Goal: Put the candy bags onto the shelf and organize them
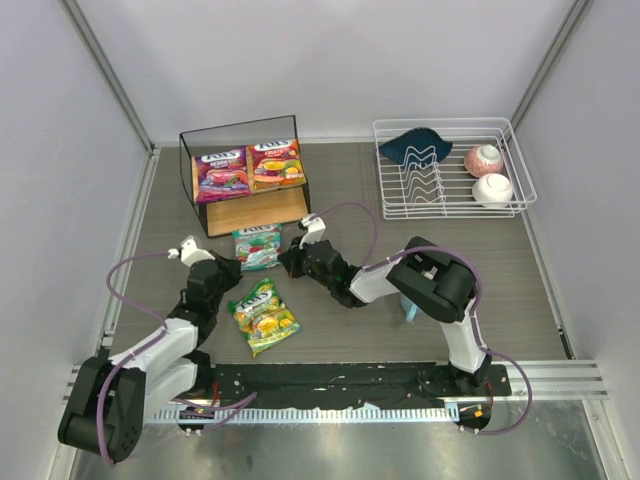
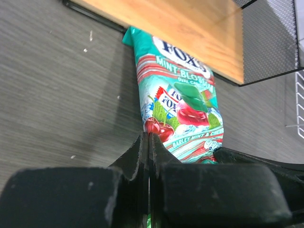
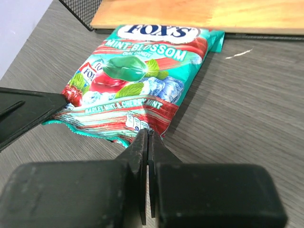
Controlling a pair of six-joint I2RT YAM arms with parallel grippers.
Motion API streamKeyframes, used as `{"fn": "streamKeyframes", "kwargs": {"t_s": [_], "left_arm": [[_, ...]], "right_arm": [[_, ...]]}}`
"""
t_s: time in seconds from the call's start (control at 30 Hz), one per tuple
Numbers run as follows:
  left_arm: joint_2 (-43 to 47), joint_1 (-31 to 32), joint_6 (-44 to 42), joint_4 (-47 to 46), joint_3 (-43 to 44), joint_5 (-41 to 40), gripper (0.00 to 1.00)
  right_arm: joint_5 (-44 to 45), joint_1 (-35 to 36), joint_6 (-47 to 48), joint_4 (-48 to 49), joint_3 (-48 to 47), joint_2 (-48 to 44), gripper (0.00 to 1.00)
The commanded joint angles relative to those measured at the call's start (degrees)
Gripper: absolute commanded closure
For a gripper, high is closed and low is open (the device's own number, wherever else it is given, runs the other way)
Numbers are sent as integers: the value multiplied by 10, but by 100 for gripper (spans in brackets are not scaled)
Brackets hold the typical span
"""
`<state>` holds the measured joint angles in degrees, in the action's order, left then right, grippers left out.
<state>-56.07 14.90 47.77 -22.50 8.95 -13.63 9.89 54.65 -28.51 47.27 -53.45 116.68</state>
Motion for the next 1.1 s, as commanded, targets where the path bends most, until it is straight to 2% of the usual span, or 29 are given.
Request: {"fn": "streamKeyframes", "kwargs": {"t_s": [0.0, 0.37, 1.07], "left_arm": [[14, 0, -40, -61, 7, -8, 100], [-57, 16, -48, -141, 16, 11, 100], [-14, 46, -81, -130, 64, -9, 100]], "right_arm": [[61, -2, 46, 48, 15, -50, 99], [108, -2, 97, 56, 30, -88, 99], [142, 3, 164, 59, 19, -135, 99]]}}
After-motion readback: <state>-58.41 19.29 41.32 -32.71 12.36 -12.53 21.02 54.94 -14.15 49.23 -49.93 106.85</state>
